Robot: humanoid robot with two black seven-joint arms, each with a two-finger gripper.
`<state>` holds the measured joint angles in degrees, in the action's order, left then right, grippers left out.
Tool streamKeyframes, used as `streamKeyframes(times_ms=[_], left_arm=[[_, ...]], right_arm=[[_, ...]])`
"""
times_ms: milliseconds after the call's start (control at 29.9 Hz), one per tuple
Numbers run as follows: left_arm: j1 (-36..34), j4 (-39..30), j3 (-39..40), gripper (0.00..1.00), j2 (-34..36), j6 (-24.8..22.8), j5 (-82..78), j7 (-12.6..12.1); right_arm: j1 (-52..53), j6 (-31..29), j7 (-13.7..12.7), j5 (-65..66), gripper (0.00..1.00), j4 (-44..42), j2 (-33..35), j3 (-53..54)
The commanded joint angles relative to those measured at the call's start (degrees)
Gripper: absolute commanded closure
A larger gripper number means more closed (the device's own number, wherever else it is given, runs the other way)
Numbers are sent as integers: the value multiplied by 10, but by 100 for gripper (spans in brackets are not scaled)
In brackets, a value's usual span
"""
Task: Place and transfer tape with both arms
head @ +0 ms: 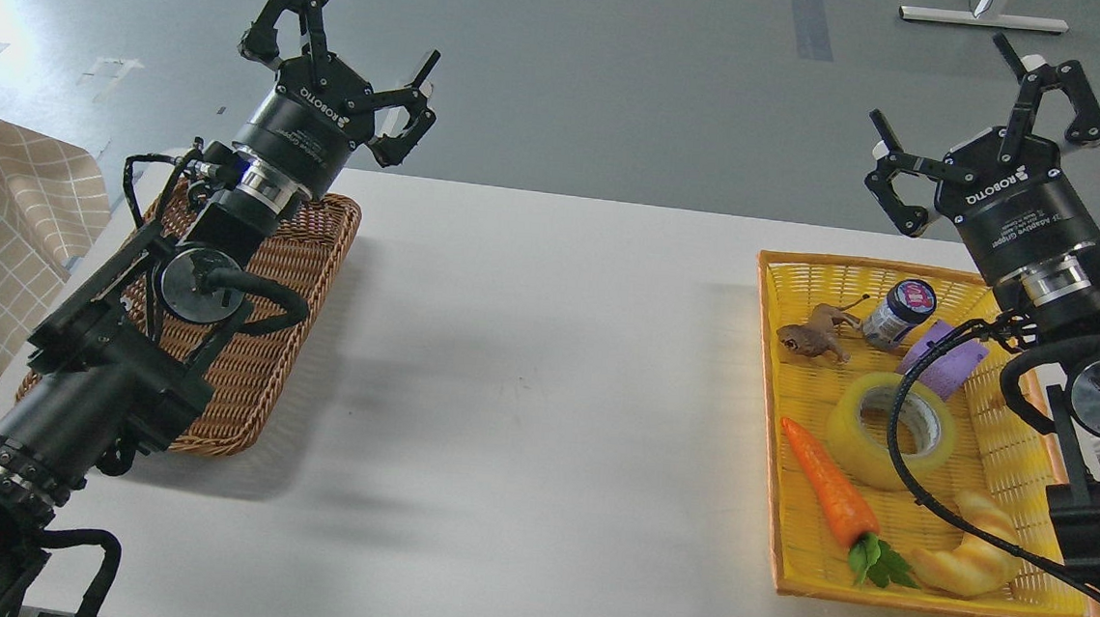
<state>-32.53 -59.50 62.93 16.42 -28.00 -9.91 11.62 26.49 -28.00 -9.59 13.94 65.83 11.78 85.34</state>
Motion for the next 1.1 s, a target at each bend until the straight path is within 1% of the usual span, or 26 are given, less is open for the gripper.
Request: streamKeyframes(times_ms=[0,100,268,568,1070], left_arm=[[-1,0,1,2,0,0,0,2],[-1,0,-1,2,0,0,-1,-5],[-1,1,-2,2,1,0,-1,-7],[-1,0,-2,2,1,0,-4,-4],[-3,1,-1,2,0,0,-6,-5]], right_arm=[[0,0,0,0,0,0,0,1],[0,0,0,0,0,0,0,1],[0,0,0,0,0,0,0,1],[0,0,0,-1,0,1,0,2],[0,0,0,0,0,0,1,1]])
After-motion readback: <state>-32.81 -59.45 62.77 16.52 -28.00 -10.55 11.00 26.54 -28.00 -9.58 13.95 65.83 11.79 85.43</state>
